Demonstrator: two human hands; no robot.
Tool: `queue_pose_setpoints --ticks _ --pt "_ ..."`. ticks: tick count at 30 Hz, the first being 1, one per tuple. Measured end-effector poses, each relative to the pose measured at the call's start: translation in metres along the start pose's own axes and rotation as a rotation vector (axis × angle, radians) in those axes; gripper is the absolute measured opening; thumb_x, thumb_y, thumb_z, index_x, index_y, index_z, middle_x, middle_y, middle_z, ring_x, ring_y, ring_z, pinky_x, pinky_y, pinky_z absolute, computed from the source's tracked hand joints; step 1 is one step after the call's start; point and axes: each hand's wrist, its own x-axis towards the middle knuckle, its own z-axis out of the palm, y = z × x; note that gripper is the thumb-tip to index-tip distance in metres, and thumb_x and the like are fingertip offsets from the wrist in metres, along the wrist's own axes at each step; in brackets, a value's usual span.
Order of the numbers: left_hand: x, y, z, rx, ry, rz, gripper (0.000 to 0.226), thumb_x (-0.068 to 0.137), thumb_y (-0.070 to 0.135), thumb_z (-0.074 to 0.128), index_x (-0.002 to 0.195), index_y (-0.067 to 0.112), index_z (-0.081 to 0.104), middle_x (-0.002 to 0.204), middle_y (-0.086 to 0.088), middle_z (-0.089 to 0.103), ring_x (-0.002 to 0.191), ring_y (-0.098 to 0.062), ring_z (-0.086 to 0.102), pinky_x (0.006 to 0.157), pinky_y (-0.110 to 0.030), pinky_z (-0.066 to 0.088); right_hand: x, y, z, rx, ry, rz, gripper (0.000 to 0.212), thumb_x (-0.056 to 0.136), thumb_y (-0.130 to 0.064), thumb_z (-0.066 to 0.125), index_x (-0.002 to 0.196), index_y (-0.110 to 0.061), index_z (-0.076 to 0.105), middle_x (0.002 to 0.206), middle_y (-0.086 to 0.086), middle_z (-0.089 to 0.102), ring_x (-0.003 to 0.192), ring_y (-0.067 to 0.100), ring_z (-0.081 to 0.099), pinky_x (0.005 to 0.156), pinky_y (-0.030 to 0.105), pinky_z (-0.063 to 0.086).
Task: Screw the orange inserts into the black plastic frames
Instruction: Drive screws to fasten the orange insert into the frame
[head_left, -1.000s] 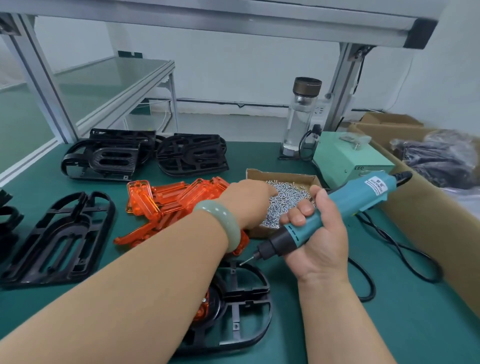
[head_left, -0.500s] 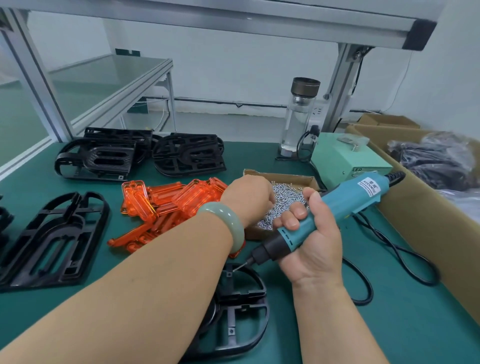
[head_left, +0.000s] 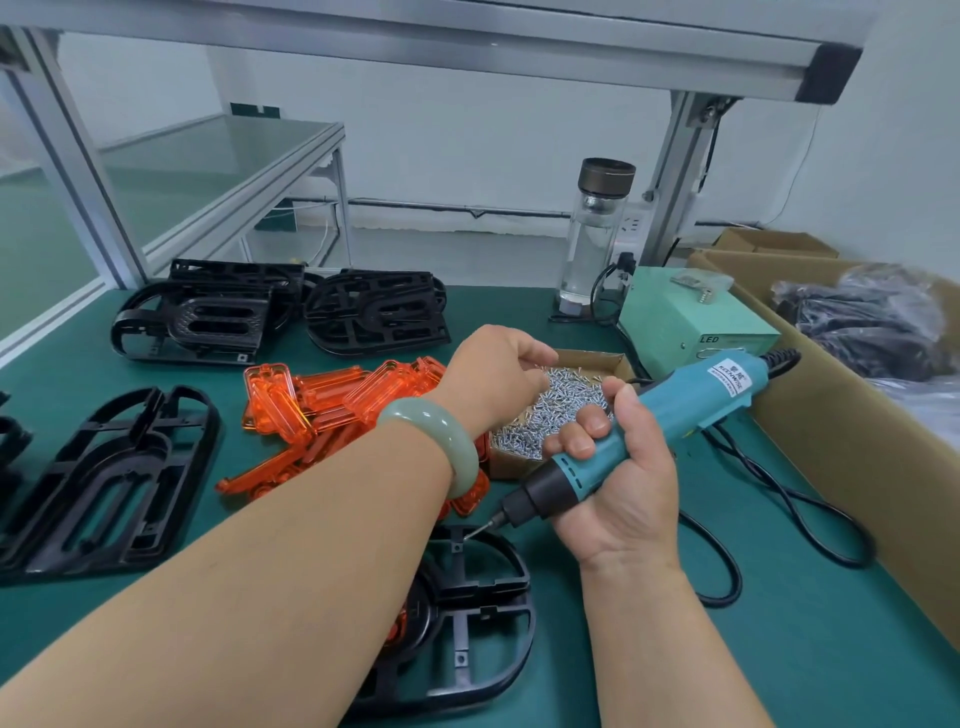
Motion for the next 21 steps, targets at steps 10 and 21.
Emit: queue_pose_setpoints --ticks 10,21 --pt "-0.031 0.01 -0.024 -0.657 0.169 -0.311 0.014 0.086 -0.003 0.058 0.085 0.008 0.065 0.067 -0.005 0.06 0.056 -0.011 0.053 0.051 -0.017 0.051 0.0 0.0 0.0 0.008 0.001 -0.01 0.015 0.079 -0.027 0.06 0.092 -0.02 0.053 0.056 -0.009 0.045 0.041 0.005 0.042 0.051 0.02 0.044" --pt "-0.149 -0.013 -0.066 -0.801 0.296 -0.26 0.014 0.082 0.011 0.067 0.079 0.022 0.074 0.064 0.002 0.066 0.059 -0.008 0.06 0.054 -0.019 0.051 -0.012 0.002 0.007 0.122 0.002 -0.026 0.01 0.08 -0.031 0.059 0.085 -0.023 0.053 0.056 -0.011 0.045 0.042 0.003 0.043 0.053 0.018 0.044"
